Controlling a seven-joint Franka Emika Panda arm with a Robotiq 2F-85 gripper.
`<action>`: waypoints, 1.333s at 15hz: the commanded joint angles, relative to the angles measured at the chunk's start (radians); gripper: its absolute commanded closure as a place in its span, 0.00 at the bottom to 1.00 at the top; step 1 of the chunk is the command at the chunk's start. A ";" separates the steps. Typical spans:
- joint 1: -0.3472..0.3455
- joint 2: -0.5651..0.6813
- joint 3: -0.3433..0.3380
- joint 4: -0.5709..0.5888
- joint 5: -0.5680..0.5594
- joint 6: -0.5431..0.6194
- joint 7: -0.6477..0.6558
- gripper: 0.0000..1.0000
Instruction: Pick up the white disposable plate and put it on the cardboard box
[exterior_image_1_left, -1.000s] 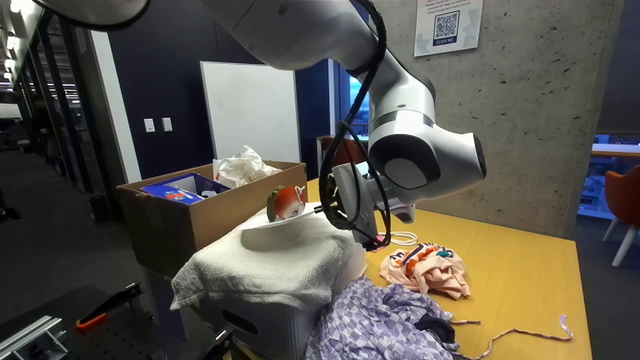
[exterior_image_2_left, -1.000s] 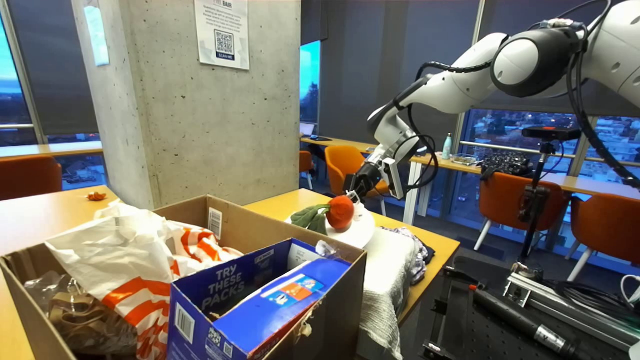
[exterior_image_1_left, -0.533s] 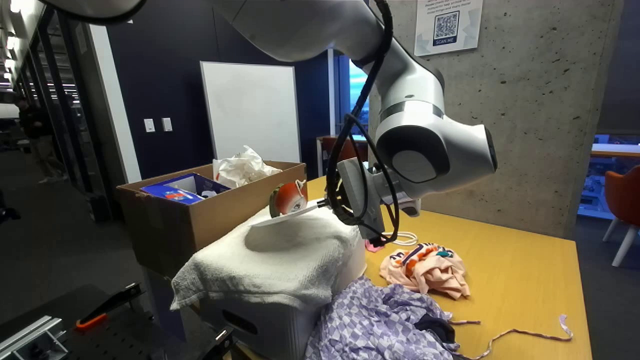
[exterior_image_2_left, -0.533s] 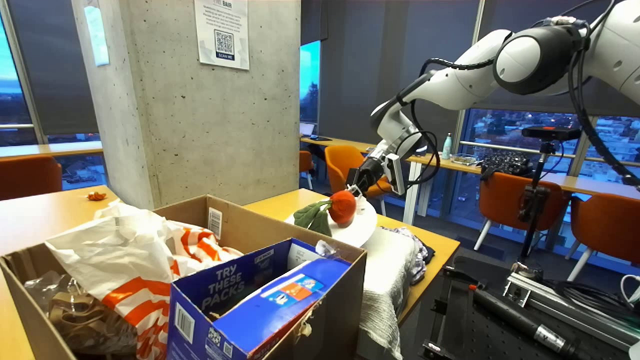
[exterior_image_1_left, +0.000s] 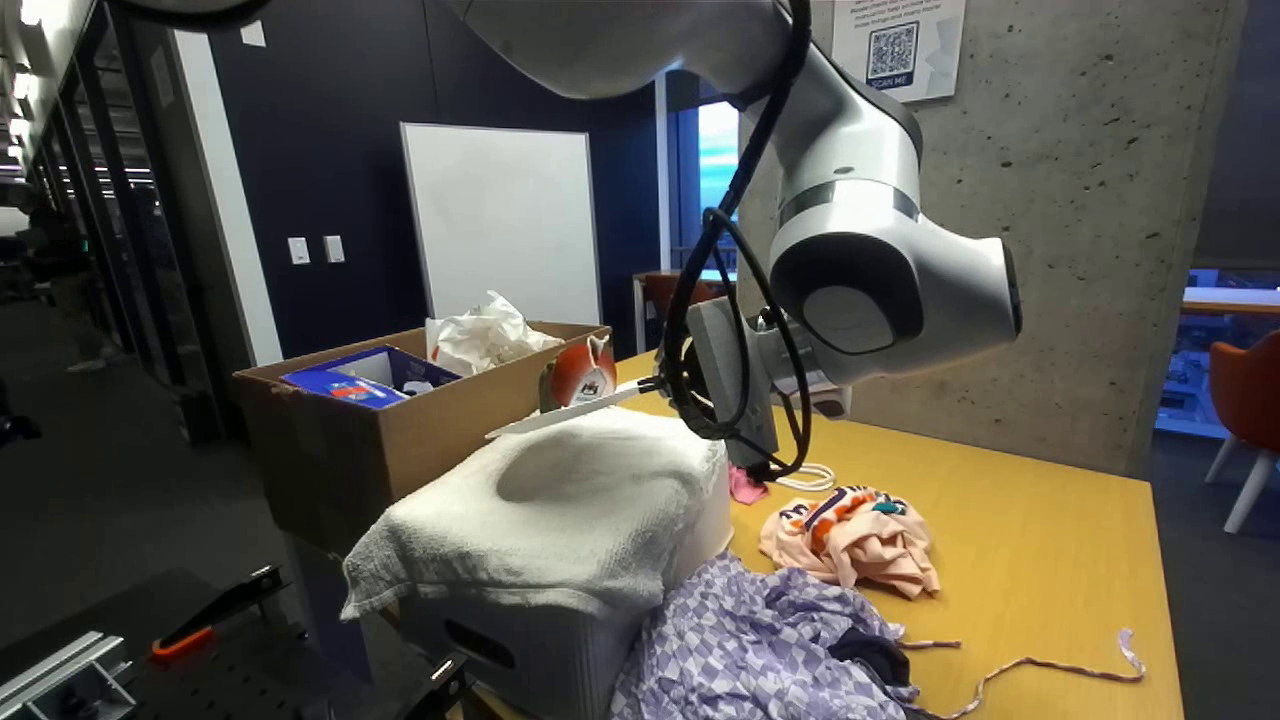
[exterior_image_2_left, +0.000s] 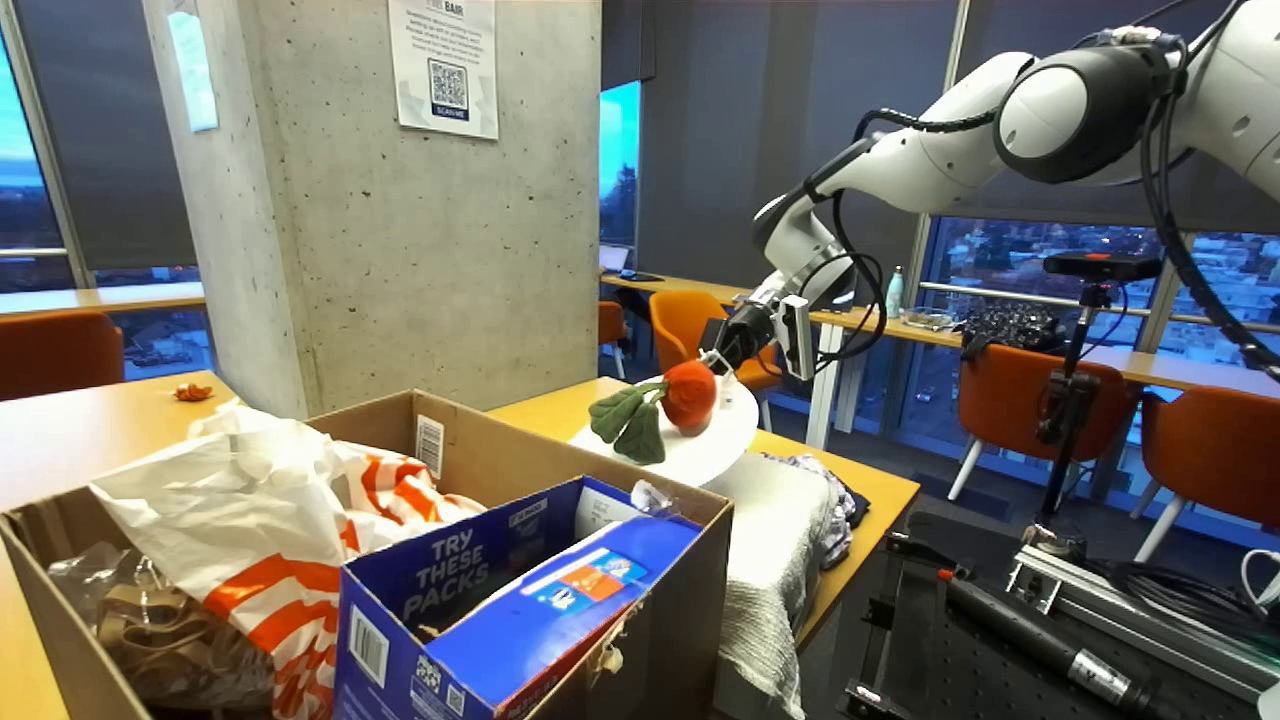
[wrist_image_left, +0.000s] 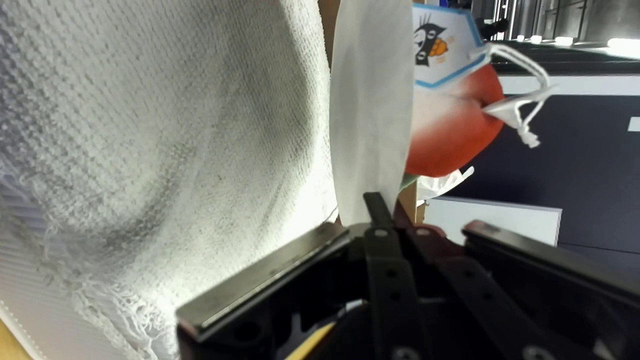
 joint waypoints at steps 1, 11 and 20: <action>-0.004 -0.008 -0.001 0.002 0.029 -0.042 -0.029 1.00; -0.021 -0.051 -0.013 -0.009 0.092 -0.107 -0.062 1.00; -0.009 -0.065 -0.024 -0.018 0.106 -0.138 -0.072 1.00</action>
